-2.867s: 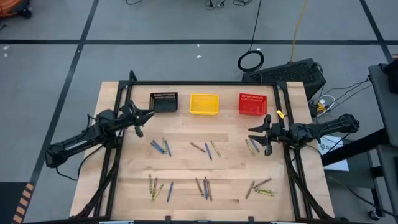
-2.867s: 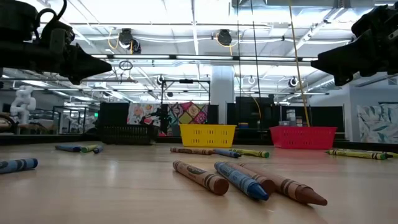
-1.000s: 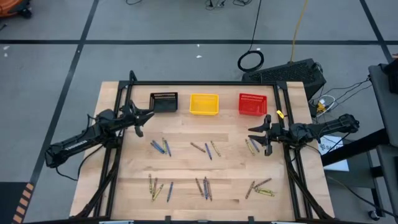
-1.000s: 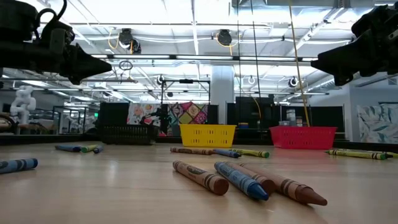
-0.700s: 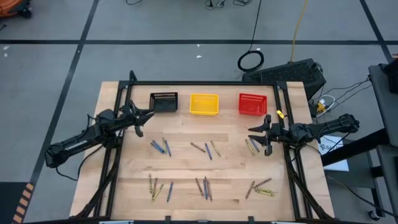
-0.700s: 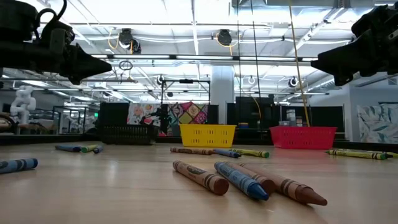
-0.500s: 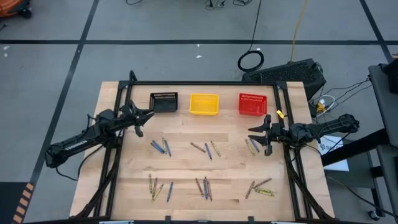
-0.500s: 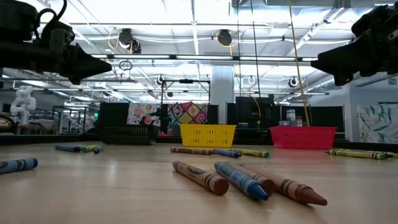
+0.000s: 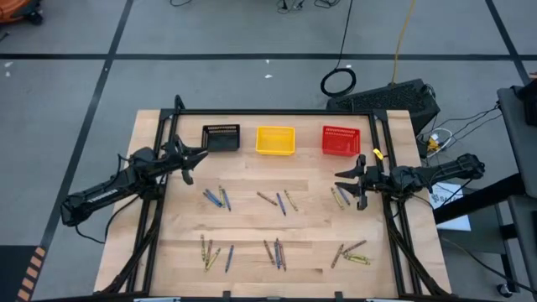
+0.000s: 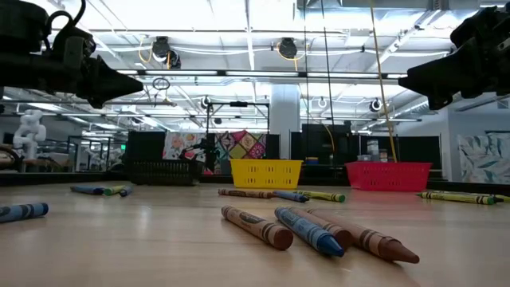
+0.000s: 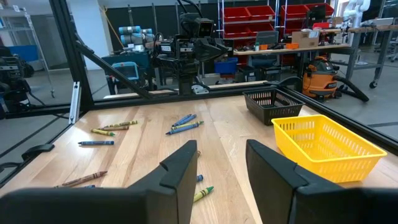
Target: Sort crayons
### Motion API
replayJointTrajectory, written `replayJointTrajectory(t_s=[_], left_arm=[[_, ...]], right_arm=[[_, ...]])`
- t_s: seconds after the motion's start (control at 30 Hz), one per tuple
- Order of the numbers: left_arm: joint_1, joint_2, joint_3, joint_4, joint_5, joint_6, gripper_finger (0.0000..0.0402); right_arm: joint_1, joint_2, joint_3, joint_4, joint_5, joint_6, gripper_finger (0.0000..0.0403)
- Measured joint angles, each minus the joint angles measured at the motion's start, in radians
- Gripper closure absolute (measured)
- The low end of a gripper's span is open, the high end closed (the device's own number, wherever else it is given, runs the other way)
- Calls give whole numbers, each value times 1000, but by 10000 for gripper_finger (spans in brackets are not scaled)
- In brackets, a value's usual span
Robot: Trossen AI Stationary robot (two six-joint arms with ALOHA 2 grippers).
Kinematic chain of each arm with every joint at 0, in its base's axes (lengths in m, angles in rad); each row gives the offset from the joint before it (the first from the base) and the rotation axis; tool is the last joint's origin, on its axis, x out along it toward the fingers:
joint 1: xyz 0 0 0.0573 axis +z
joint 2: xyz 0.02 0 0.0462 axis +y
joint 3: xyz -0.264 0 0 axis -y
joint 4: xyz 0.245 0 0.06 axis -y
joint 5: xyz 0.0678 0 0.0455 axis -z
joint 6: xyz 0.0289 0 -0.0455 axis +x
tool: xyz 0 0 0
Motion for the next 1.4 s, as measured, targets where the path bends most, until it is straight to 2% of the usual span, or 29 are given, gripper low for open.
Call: replayJointTrajectory(t_s=[0.7, 0.93, 1.4], left_arm=[[0, 0, 0, 0, -3, 0, 320], [0, 0, 0, 8, -215, 0, 320], [0, 0, 0, 6, -221, 0, 320]], right_arm=[[0, 0, 0, 0, 0, 0, 277], [0, 0, 0, 0, 0, 0, 277], [0, 0, 0, 0, 0, 0, 277]])
